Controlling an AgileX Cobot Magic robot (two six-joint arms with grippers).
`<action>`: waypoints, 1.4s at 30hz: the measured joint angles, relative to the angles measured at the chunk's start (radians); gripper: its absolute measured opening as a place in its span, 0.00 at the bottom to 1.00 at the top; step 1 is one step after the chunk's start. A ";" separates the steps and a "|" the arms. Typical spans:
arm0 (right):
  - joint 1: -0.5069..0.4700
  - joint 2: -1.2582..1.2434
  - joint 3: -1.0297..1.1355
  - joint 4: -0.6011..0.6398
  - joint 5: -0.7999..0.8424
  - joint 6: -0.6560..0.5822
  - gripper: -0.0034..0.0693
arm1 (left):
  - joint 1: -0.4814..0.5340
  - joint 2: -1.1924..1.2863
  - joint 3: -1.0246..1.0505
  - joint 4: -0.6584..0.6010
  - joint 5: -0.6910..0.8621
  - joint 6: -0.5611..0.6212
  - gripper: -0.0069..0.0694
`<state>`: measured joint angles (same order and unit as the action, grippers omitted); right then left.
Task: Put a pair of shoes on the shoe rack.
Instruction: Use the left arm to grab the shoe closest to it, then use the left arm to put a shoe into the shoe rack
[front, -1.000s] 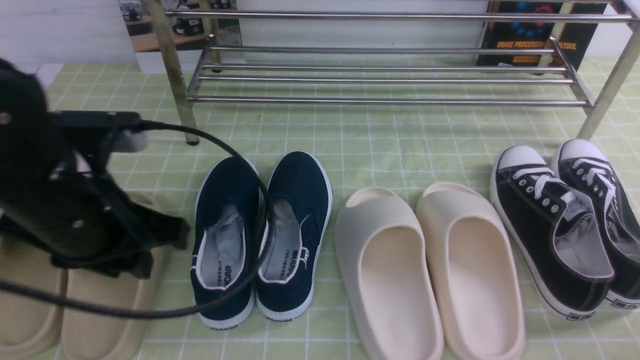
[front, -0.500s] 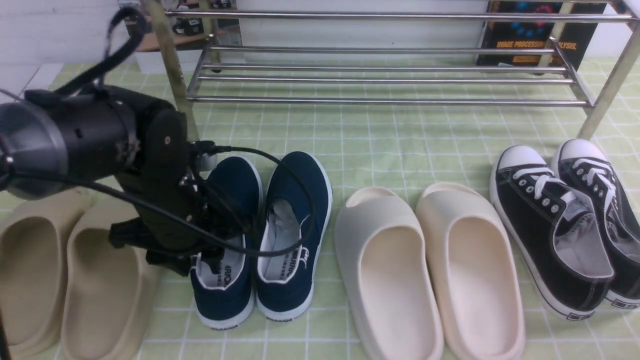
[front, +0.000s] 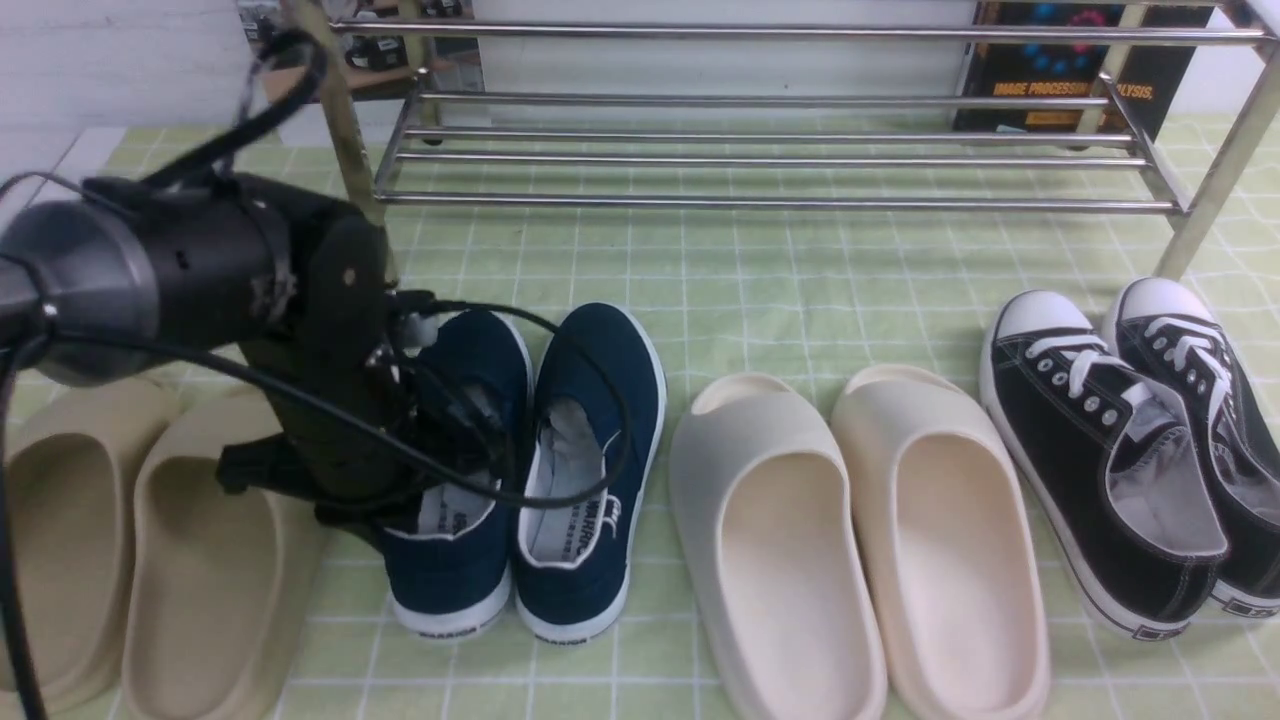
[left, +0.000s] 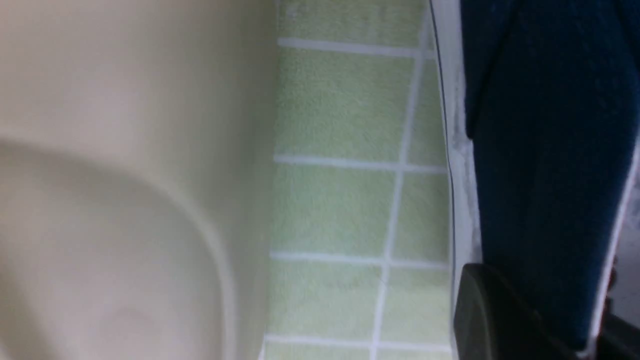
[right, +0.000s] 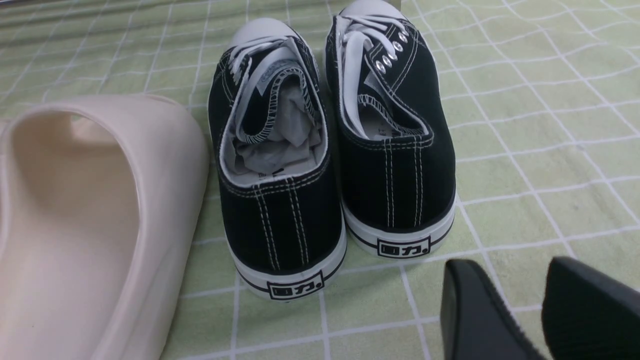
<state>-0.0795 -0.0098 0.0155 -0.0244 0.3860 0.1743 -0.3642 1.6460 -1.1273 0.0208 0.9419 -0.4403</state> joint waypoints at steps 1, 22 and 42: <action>0.000 0.000 0.000 0.000 0.000 0.000 0.39 | 0.000 -0.025 -0.016 -0.001 0.018 0.006 0.10; 0.000 0.000 0.000 0.000 0.000 0.000 0.39 | 0.111 0.232 -0.558 -0.073 0.187 0.137 0.10; 0.000 0.000 0.000 0.000 0.000 0.000 0.39 | 0.111 0.672 -1.196 0.027 0.161 0.086 0.10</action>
<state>-0.0795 -0.0098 0.0155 -0.0244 0.3860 0.1743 -0.2529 2.3175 -2.3236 0.0481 1.1033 -0.3545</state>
